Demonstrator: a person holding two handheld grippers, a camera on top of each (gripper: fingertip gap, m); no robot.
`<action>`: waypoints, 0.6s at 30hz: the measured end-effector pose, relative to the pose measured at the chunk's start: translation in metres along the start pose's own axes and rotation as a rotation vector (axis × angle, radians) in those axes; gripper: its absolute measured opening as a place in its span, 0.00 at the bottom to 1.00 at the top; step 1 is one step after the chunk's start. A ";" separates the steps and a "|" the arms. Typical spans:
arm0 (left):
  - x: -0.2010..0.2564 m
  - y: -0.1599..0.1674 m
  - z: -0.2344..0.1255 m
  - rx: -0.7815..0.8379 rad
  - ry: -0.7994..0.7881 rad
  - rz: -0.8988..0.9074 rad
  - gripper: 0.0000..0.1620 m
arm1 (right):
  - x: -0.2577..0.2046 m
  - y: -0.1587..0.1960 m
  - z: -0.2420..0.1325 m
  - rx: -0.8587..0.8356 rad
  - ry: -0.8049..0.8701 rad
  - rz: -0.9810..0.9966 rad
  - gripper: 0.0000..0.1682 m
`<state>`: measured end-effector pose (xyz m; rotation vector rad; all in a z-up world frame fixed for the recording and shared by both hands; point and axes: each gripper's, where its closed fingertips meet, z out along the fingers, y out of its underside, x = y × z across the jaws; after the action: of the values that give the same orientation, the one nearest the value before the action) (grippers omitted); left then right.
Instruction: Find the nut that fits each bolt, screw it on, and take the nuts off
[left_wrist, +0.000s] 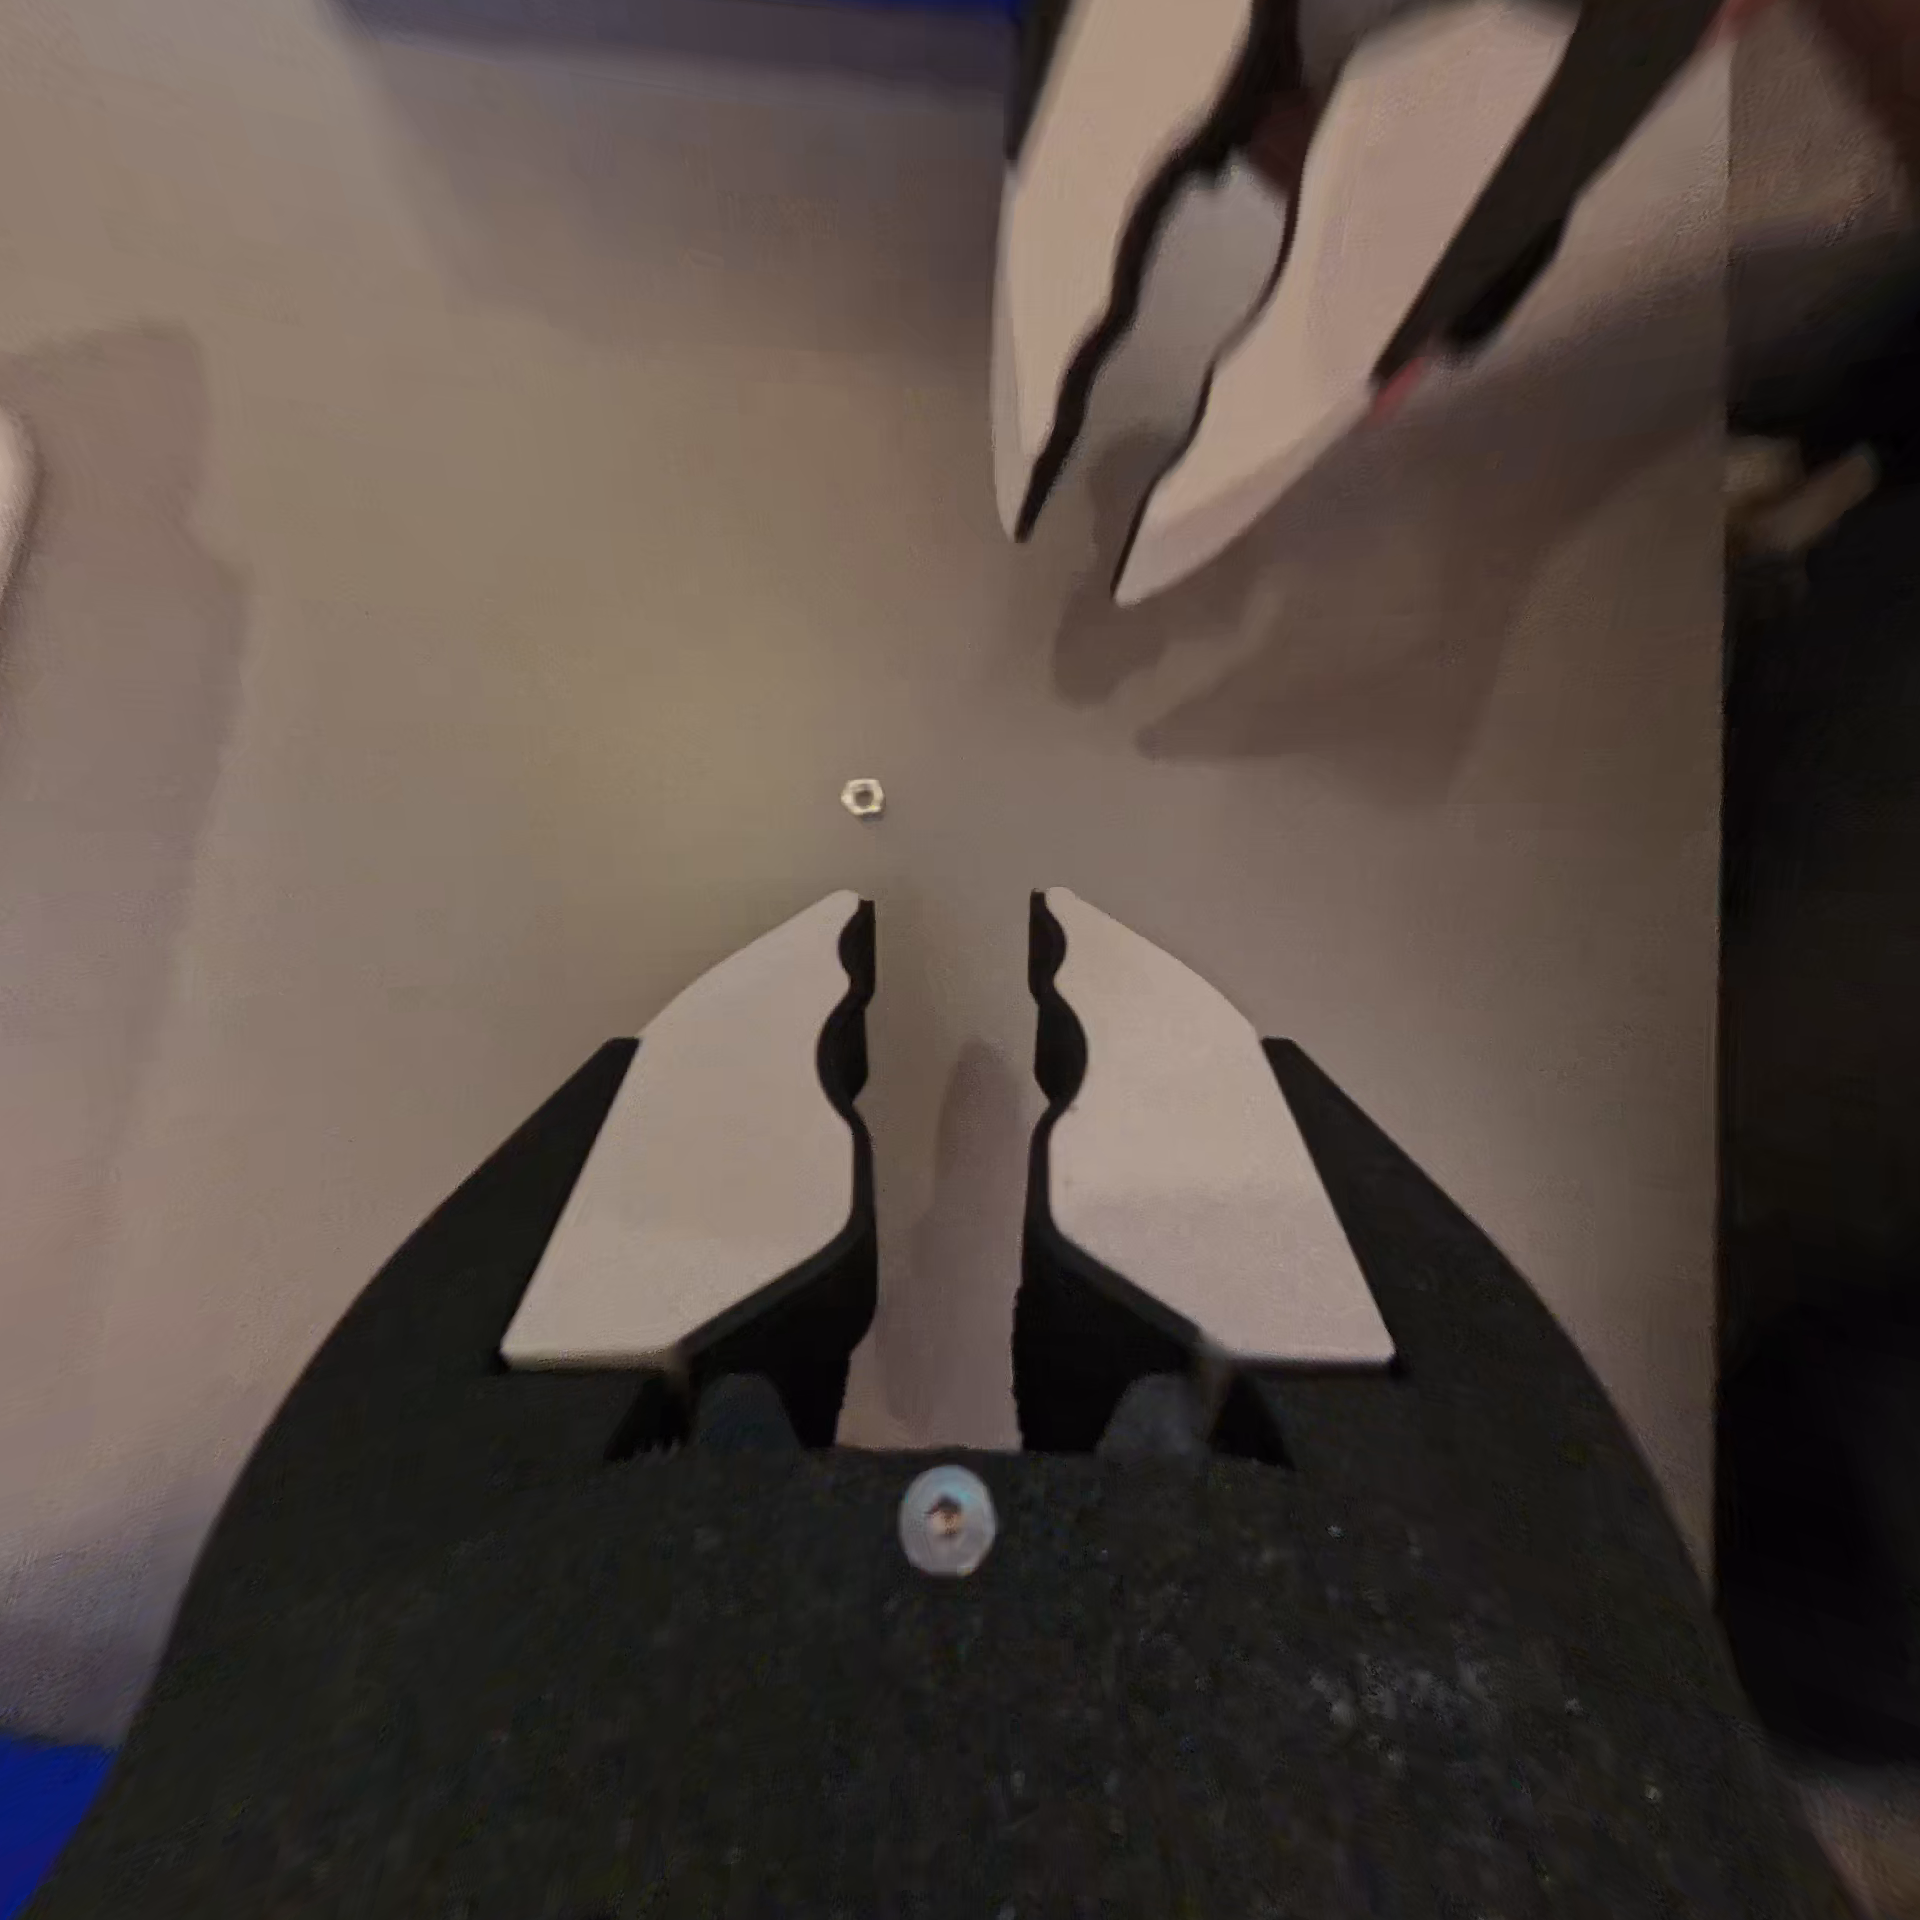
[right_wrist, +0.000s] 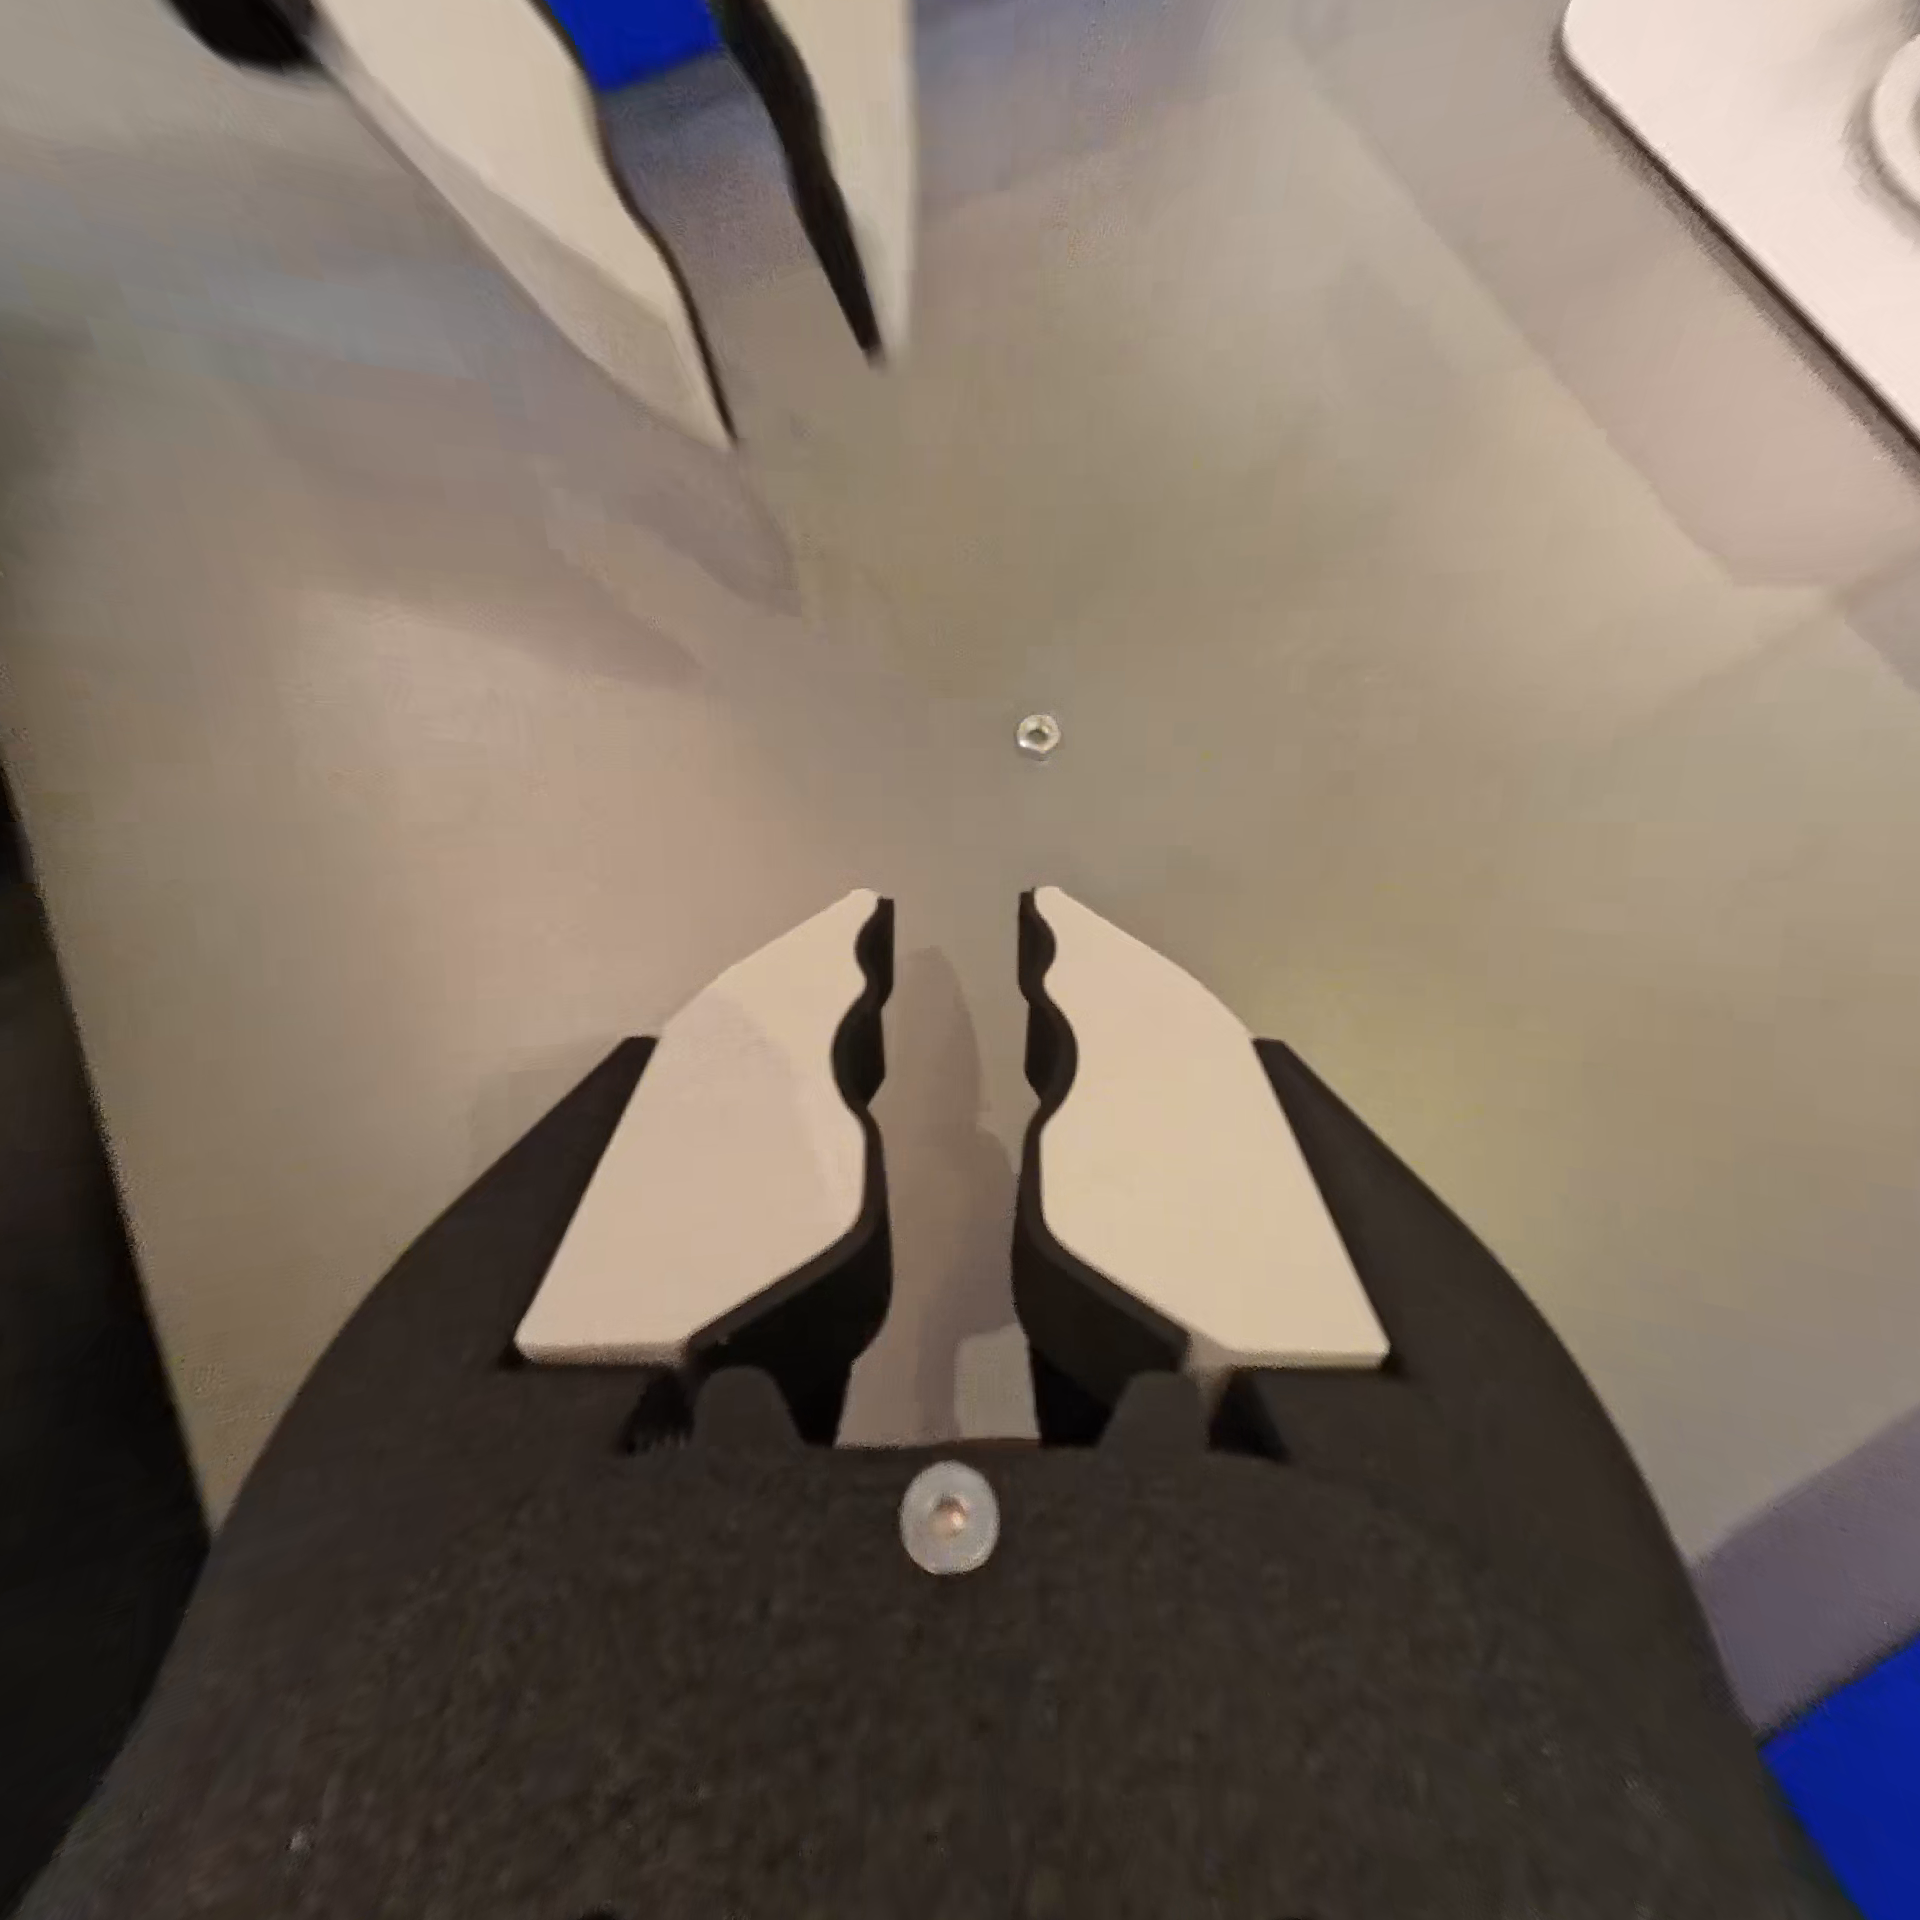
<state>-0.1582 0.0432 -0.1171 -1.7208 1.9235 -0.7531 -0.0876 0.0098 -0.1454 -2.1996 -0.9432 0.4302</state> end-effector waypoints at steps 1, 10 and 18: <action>0.002 0.001 -0.015 0.093 -0.059 -0.080 0.17 | 0.002 -0.001 0.006 -0.039 0.011 -0.031 0.13; 0.091 0.067 -0.052 0.383 -0.116 -0.400 0.17 | 0.017 -0.012 0.055 -0.287 0.029 -0.189 0.12; 0.102 0.084 -0.050 0.342 -0.131 -0.393 0.17 | 0.021 -0.010 0.068 -0.390 -0.043 -0.191 0.12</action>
<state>-0.2666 -0.0469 -0.1322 -1.8886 1.2931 -1.0123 -0.1147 0.0622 -0.1871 -2.4184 -1.3390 0.2163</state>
